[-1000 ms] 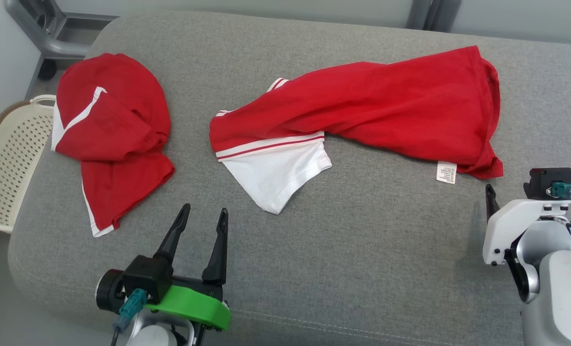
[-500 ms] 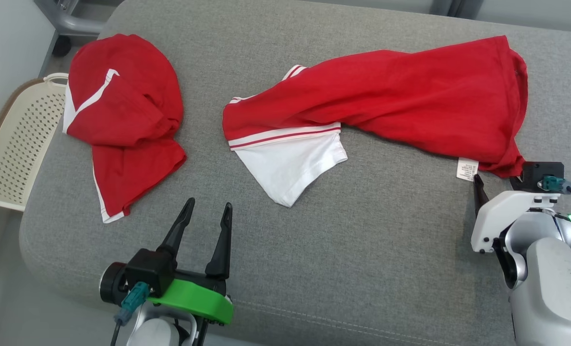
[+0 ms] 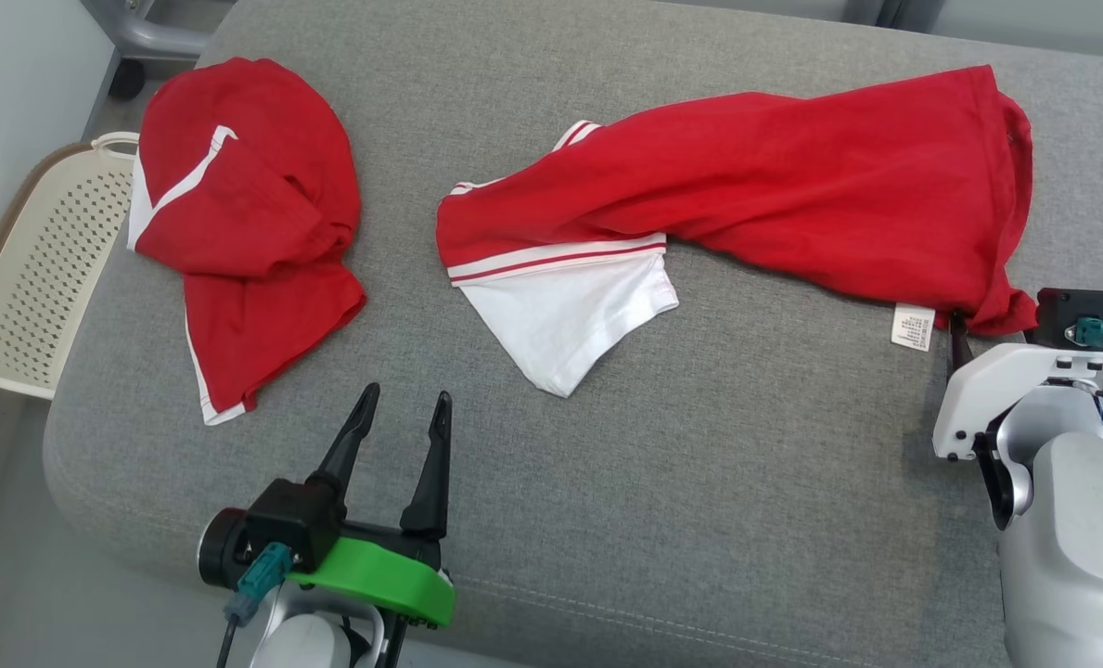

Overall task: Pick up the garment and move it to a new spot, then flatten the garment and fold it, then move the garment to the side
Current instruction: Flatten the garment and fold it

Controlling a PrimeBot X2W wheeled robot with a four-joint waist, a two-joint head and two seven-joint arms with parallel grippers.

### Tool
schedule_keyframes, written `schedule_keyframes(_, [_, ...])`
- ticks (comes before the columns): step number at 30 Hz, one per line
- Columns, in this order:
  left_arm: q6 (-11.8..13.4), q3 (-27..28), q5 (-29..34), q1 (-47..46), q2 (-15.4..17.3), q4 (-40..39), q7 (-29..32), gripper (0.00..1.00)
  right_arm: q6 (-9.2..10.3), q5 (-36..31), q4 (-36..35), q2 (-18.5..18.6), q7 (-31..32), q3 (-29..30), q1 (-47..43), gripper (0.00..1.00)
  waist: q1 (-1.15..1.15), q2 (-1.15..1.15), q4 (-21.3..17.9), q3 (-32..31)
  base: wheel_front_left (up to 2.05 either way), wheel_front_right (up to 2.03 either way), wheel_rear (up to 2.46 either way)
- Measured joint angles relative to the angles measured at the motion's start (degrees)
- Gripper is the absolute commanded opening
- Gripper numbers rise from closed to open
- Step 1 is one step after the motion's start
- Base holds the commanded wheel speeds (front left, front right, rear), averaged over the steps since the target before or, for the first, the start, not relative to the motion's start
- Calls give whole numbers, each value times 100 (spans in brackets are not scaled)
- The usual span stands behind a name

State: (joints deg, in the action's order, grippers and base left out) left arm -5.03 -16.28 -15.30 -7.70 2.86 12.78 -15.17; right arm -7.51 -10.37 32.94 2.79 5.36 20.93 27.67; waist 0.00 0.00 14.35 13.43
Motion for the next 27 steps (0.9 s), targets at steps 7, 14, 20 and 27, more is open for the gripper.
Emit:
schedule_keyframes(7, [2,-21,-66,-1,0,27,0,100,0,-252,158,-1,18,165,77,59,0,0,8,-16,0,0,0])
schedule_keyframes(14, [10,-21,-66,-2,0,26,0,100,0,-459,263,-2,42,254,90,0,0,0,-12,-47,0,0,0])
schedule_keyframes(20, [19,-18,-80,0,0,33,0,100,0,-764,-73,-2,447,190,108,0,0,0,-37,-119,0,0,0])
schedule_keyframes(27, [33,56,-74,60,0,43,0,100,-1,-950,-876,15,1683,-289,-166,0,0,0,-95,-262,0,0,0])
